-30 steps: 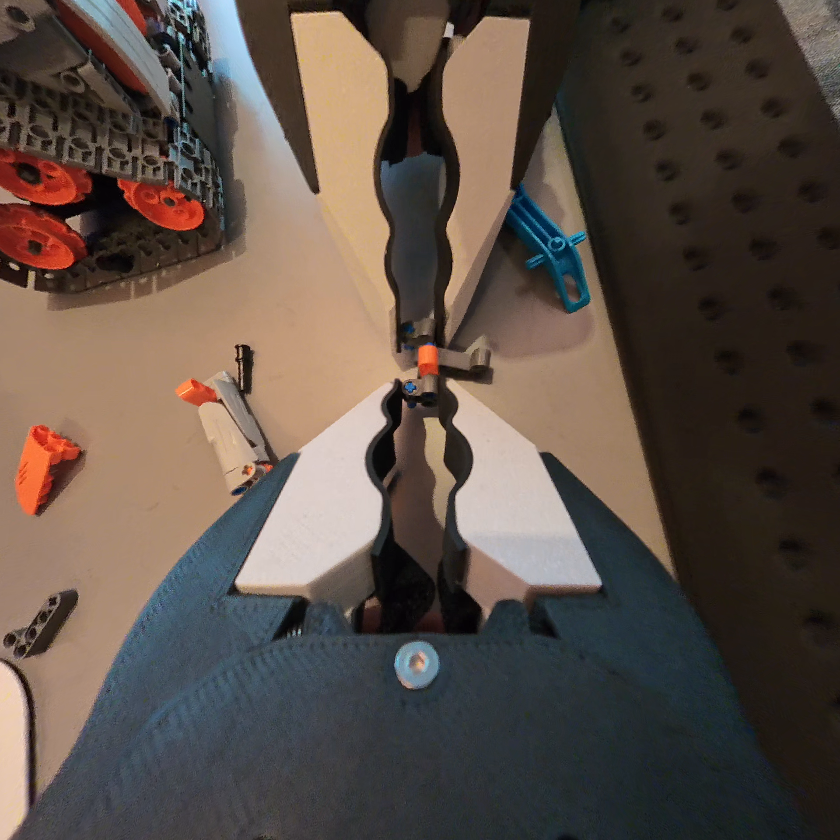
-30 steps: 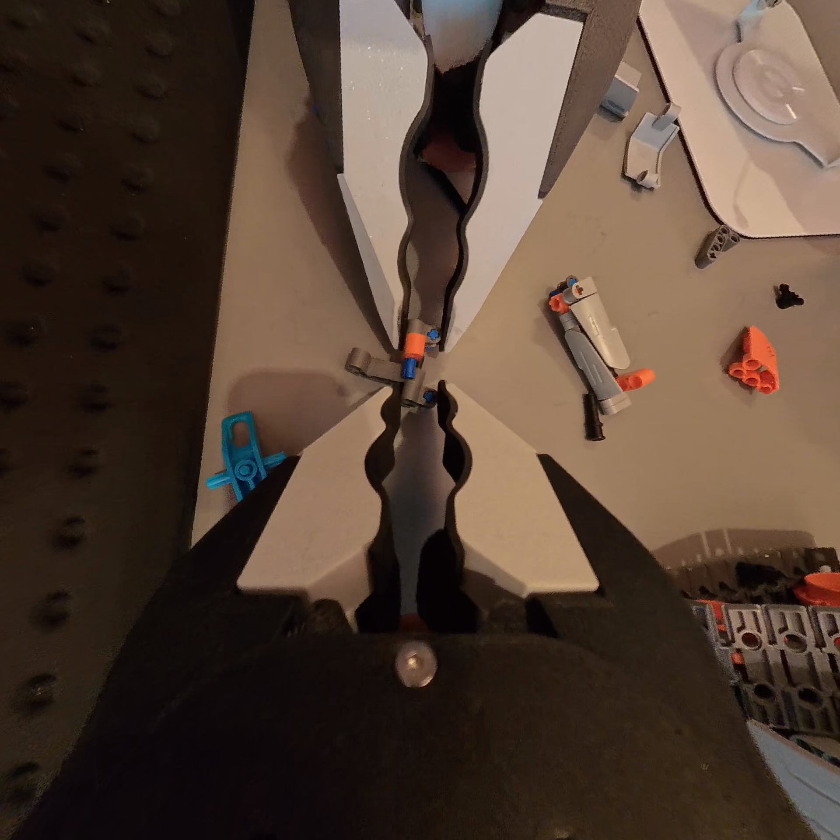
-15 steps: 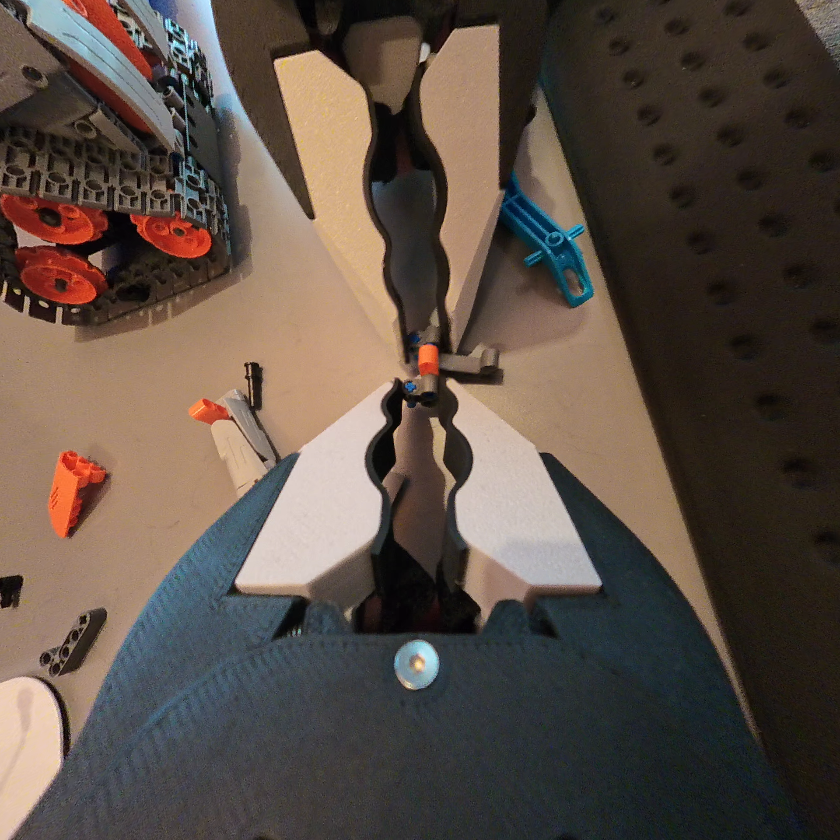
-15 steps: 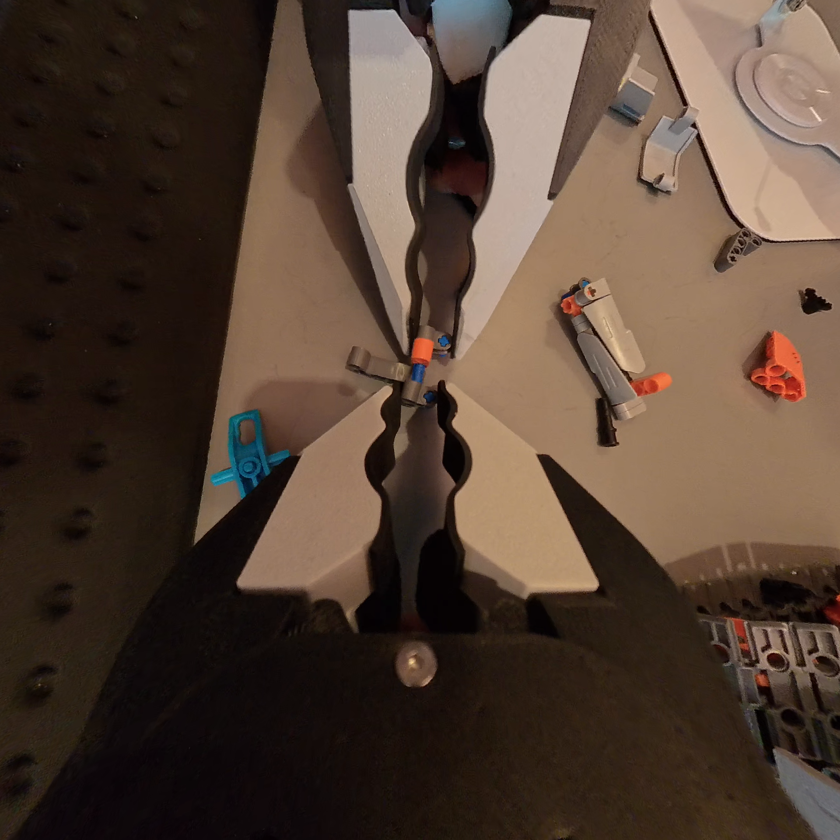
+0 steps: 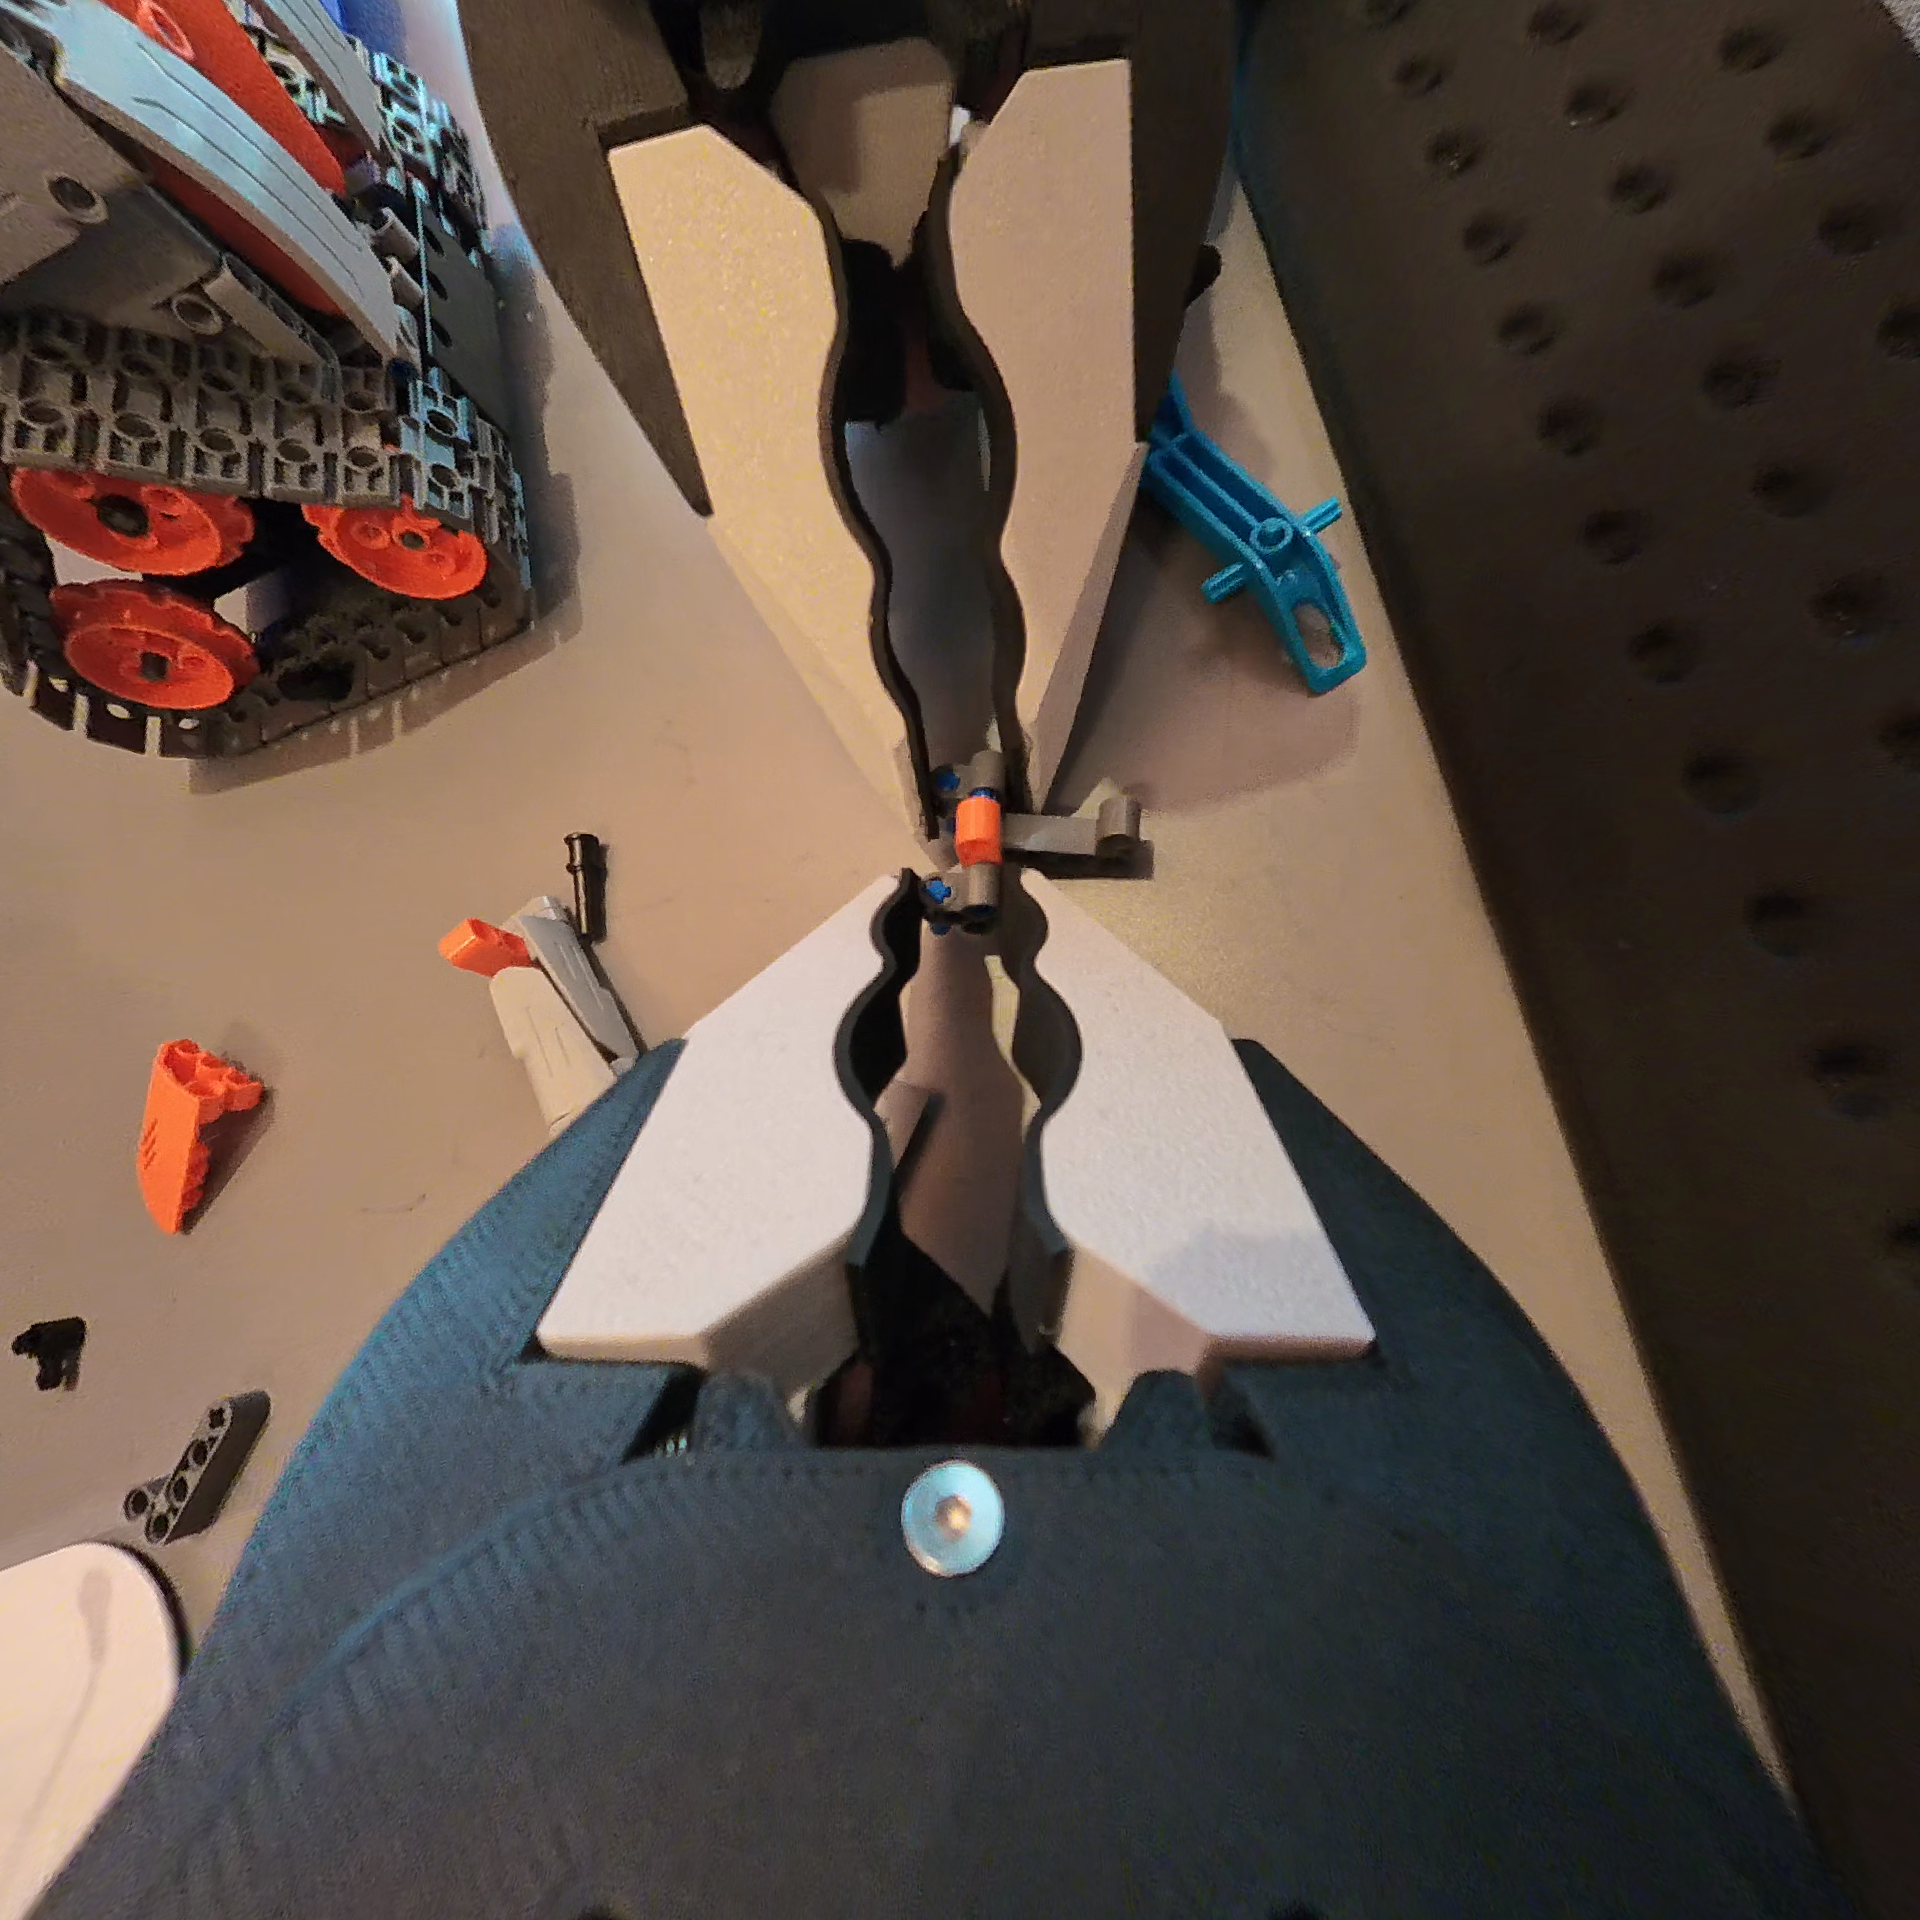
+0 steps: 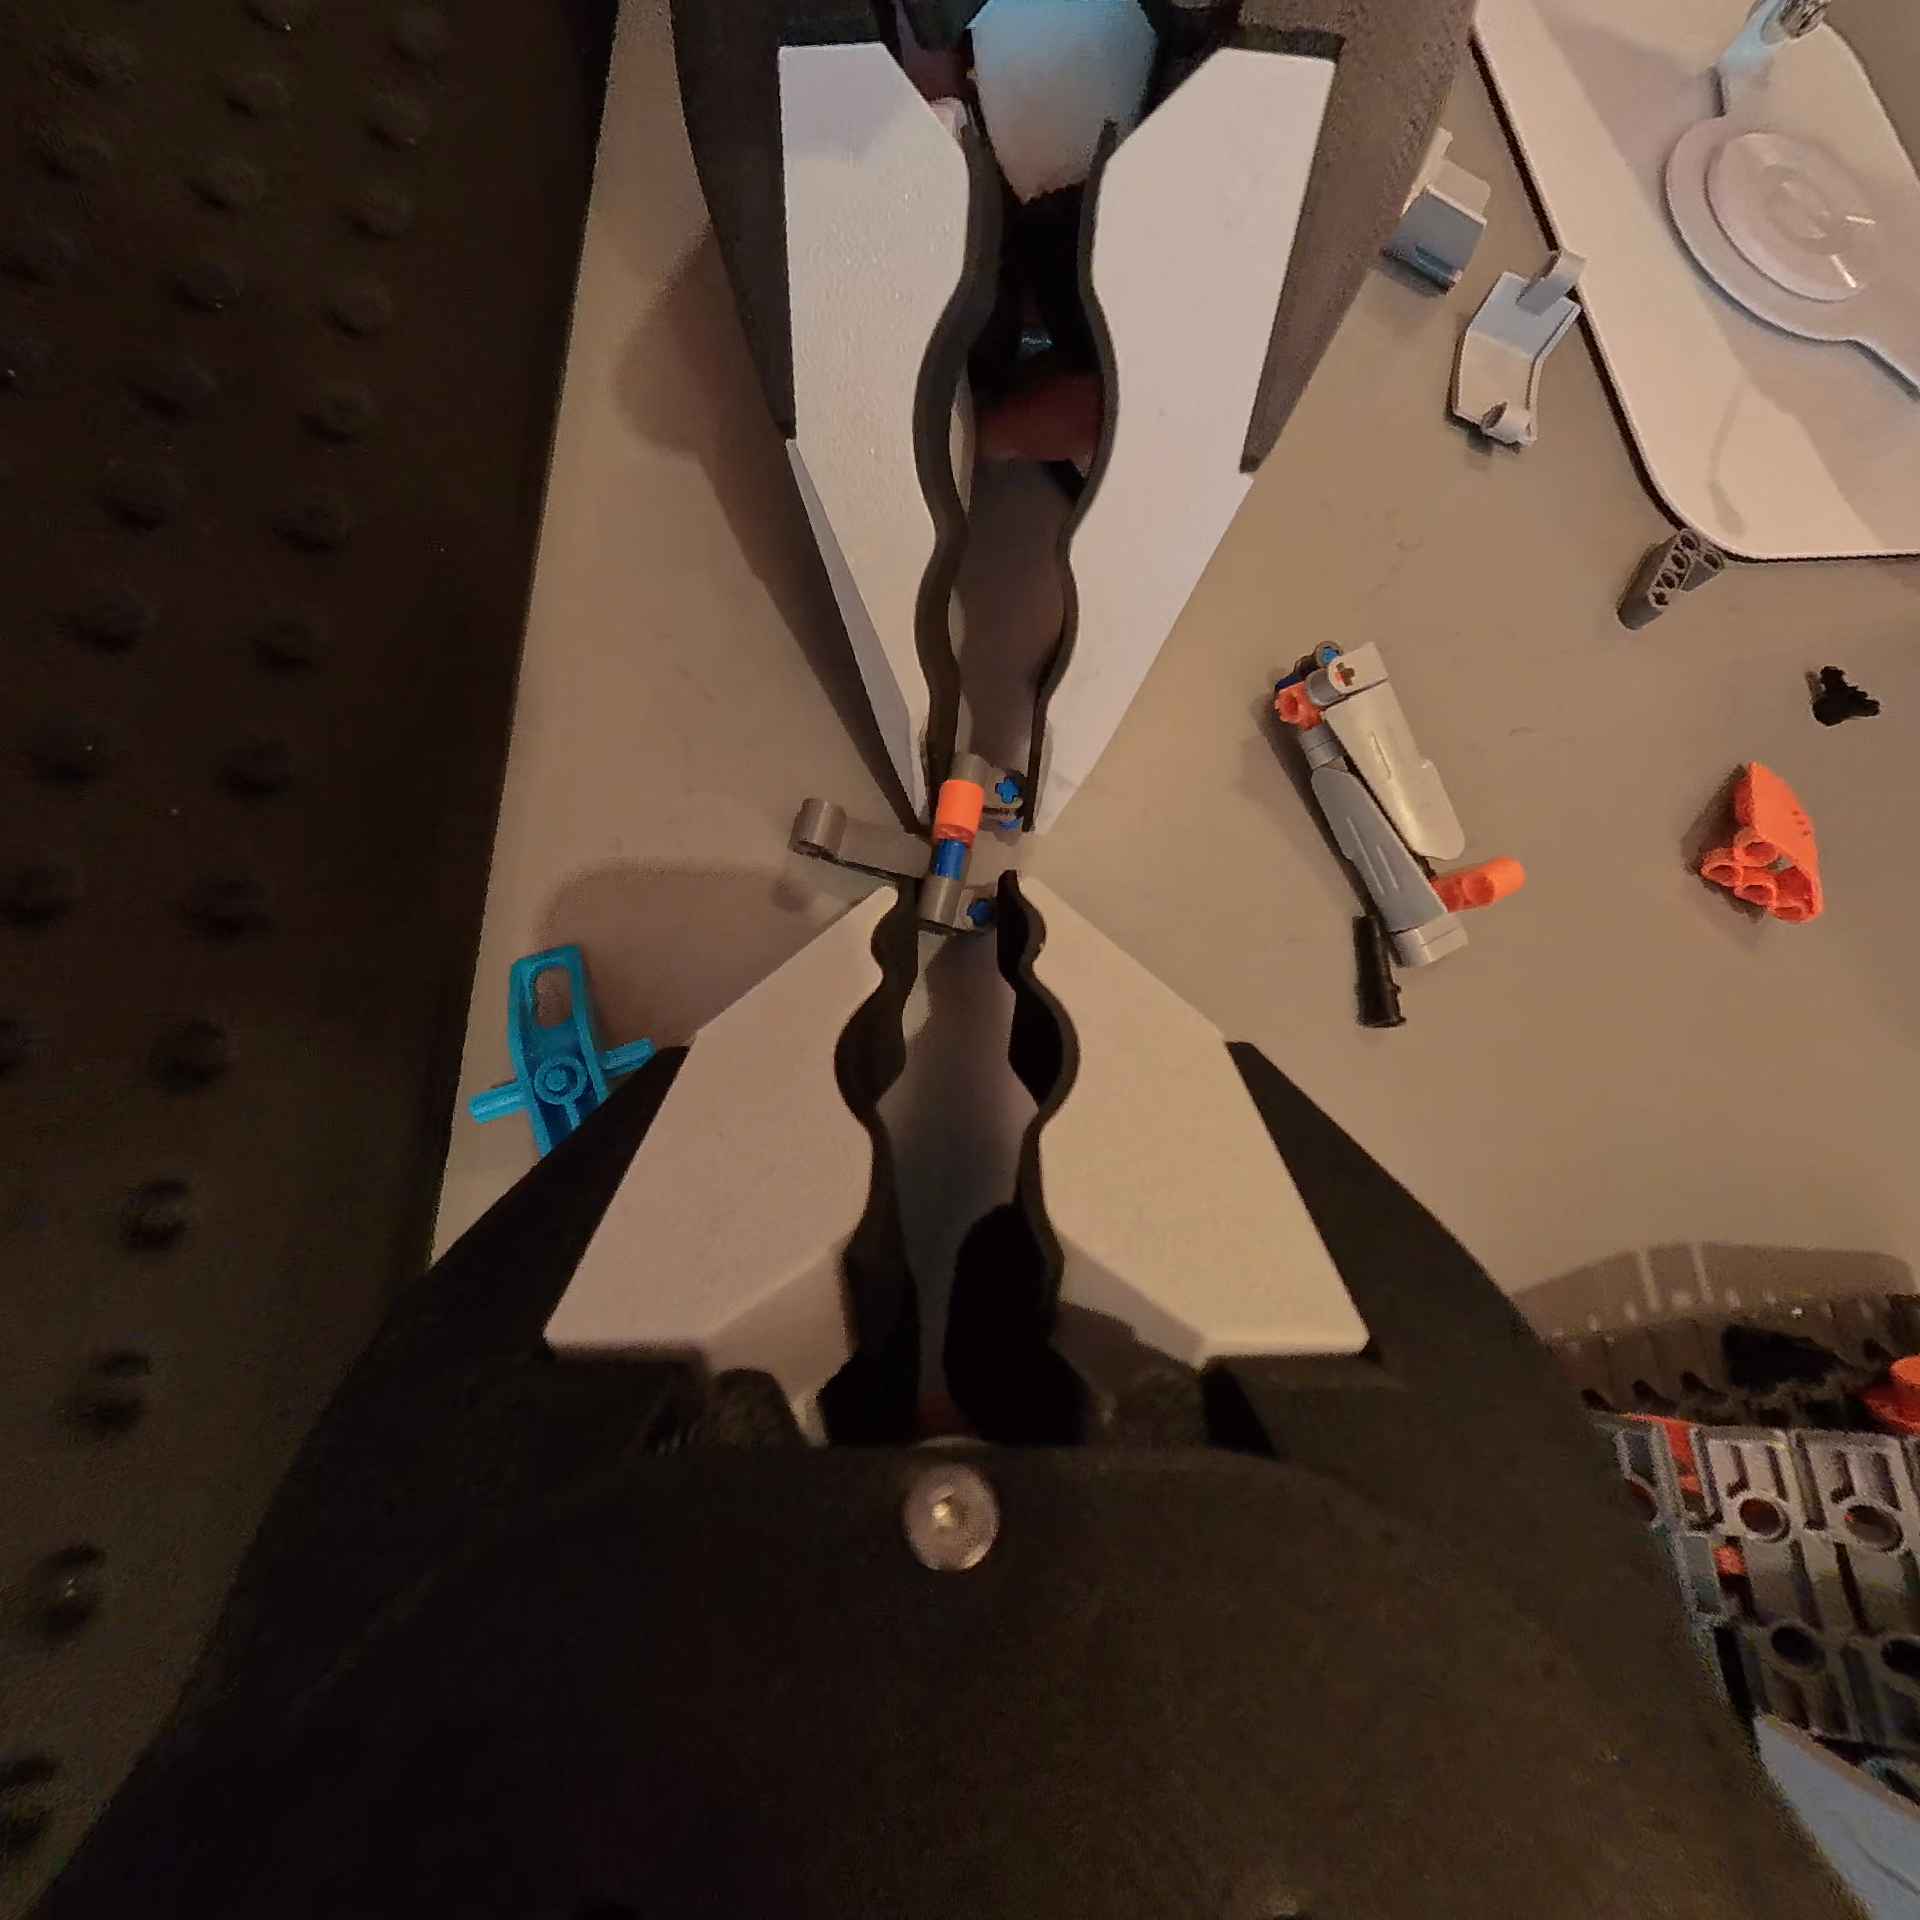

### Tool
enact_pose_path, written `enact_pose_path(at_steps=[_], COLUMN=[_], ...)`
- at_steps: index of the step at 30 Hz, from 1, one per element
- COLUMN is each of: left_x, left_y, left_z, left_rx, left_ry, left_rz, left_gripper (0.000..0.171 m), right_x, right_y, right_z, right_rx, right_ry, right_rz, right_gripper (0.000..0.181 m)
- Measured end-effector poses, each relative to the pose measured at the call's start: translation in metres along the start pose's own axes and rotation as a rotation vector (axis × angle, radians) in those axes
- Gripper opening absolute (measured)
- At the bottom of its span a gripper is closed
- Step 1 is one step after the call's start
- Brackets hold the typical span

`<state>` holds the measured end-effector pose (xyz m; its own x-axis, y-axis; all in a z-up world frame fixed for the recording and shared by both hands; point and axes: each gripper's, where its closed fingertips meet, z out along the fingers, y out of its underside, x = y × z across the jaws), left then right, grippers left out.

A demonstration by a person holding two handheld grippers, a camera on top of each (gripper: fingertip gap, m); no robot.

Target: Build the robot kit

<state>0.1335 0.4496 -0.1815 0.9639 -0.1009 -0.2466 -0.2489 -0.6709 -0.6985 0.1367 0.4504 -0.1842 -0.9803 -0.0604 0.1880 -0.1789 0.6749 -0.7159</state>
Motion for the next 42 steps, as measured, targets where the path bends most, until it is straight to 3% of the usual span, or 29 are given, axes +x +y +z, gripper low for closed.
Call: enact_pose_path(at_steps=[22,34,42], left_x=[0.0048,0.0033,-0.0013], left_y=[-0.0017,-0.0007,-0.0005], left_z=[0.0064,0.0066,0.008], left_rx=[-0.13,-0.191,-0.169], left_ry=[0.085,-0.011,-0.043], left_rz=[0.023,-0.074,-0.115], left_gripper=[0.011,0.011,0.012], right_x=[-0.0053,-0.0024,0.0025], right_y=[0.0026,0.0015,0.0028], right_z=[-0.0011,0.0009,0.0004], right_rx=[-0.128,-0.129,-0.102], right_ry=[-0.019,0.015,0.046], right_rz=[-0.128,-0.051,0.004], right_gripper=[0.011,0.011,0.011])
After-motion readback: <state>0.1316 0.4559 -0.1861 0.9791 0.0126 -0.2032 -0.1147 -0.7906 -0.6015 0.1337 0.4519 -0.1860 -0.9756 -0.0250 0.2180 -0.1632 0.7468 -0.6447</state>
